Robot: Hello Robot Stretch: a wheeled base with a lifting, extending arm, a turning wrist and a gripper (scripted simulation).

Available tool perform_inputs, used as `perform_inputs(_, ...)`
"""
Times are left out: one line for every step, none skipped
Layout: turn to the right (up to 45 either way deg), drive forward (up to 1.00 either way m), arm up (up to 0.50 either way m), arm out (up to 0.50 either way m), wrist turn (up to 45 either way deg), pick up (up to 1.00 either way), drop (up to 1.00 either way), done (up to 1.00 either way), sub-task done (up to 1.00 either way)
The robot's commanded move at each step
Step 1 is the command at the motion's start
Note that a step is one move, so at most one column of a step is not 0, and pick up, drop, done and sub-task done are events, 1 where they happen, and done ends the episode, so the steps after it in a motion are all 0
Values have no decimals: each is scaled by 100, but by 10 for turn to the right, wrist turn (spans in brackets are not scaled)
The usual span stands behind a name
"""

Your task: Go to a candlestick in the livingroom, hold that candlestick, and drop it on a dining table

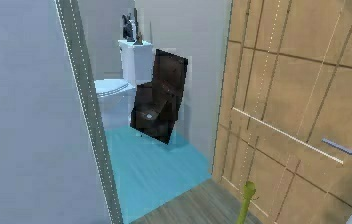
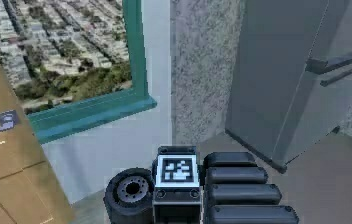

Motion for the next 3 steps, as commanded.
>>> perform_inputs(0, 100, 0, 0, 0, 0, 0, 0, 0)
perform_inputs(0, 40, 0, 0, 0, 0, 0, 0, 0)
perform_inputs(-450, 0, 0, 0, 0, 0, 0, 0, 0)
